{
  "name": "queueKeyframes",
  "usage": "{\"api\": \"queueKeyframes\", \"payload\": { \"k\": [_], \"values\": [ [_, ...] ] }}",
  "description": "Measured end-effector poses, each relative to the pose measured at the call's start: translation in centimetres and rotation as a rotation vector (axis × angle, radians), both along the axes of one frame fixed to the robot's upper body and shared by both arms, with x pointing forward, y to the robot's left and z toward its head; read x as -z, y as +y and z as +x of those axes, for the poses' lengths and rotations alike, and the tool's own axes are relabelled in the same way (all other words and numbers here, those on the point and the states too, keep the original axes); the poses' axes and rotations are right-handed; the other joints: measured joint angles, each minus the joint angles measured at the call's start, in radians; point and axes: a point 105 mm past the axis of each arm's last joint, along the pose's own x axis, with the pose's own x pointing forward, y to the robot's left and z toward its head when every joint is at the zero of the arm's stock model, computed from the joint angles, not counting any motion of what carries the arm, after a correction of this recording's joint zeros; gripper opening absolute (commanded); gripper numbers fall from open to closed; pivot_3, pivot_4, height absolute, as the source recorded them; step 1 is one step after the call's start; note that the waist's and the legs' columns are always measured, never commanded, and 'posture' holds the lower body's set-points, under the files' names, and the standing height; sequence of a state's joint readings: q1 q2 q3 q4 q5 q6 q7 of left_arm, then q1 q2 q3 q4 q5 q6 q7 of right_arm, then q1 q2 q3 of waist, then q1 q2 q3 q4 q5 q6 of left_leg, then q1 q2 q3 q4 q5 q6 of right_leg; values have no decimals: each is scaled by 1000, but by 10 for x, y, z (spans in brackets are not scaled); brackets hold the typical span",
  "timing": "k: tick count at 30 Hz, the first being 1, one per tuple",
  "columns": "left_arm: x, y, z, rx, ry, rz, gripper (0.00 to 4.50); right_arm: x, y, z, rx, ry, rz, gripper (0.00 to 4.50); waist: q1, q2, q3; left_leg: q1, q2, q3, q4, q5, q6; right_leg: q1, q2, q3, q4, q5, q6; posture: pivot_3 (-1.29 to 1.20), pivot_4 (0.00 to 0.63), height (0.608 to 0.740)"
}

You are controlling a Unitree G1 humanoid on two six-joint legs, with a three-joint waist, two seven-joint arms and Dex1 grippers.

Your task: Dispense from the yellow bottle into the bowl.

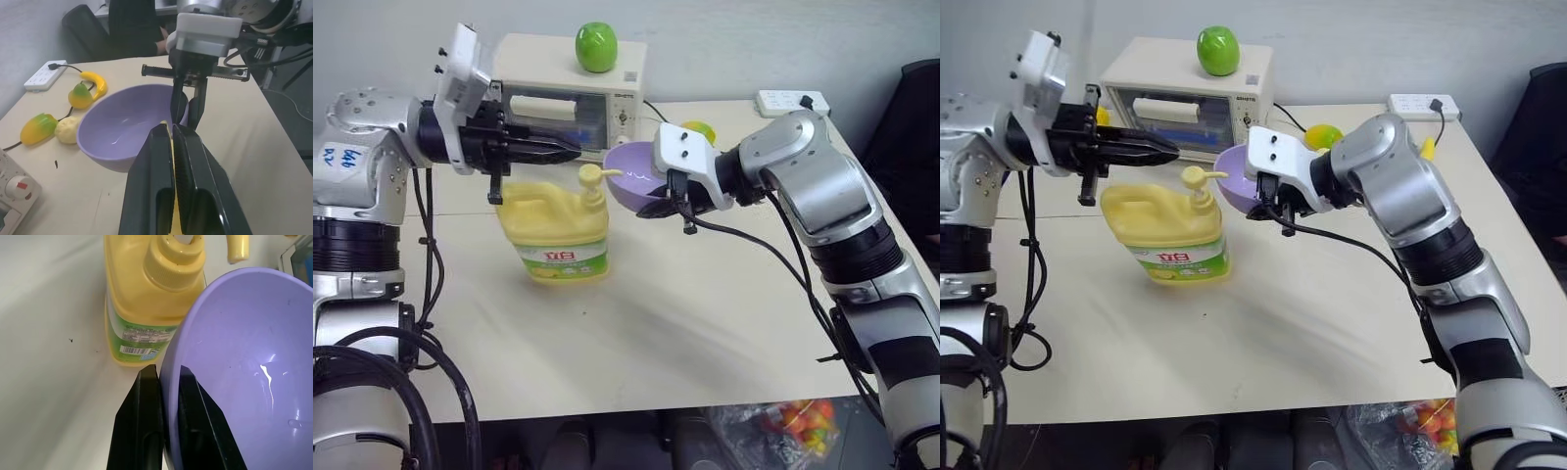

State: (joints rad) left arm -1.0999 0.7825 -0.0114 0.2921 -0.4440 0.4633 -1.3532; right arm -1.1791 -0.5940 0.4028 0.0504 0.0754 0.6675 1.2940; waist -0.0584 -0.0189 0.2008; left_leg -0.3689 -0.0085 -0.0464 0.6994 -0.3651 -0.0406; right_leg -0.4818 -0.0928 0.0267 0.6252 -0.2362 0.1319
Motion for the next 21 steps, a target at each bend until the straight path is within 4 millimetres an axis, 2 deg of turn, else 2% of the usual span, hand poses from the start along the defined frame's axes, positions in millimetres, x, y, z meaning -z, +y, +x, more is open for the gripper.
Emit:
{"api": "queueKeyframes", "payload": {
  "k": [13, 19, 21],
  "values": [
    [6, -6, 0, 28, 9, 33, 203, 0, 0, -12, -39, -17, -32, 0, 2, 0, 0, 0, 0, 0, 1, 0, 0, 0, 0, 0, 0, 0, 0, 0, 150, 740],
    [17, -7, 12, -25, 14, 72, 203, 0, 0, -14, -42, -5, -26, 0, 2, 0, 0, 0, 0, 0, 1, 0, 0, 0, 0, 0, 0, 0, 0, 0, 150, 740],
    [15, -8, 12, -30, 6, 82, 203, -1, -1, -14, -40, -8, -28, 0, 3, 0, 0, 0, -1, 0, 1, 0, 0, 0, 0, 0, 0, 0, 0, 0, 150, 740]
  ]
}}
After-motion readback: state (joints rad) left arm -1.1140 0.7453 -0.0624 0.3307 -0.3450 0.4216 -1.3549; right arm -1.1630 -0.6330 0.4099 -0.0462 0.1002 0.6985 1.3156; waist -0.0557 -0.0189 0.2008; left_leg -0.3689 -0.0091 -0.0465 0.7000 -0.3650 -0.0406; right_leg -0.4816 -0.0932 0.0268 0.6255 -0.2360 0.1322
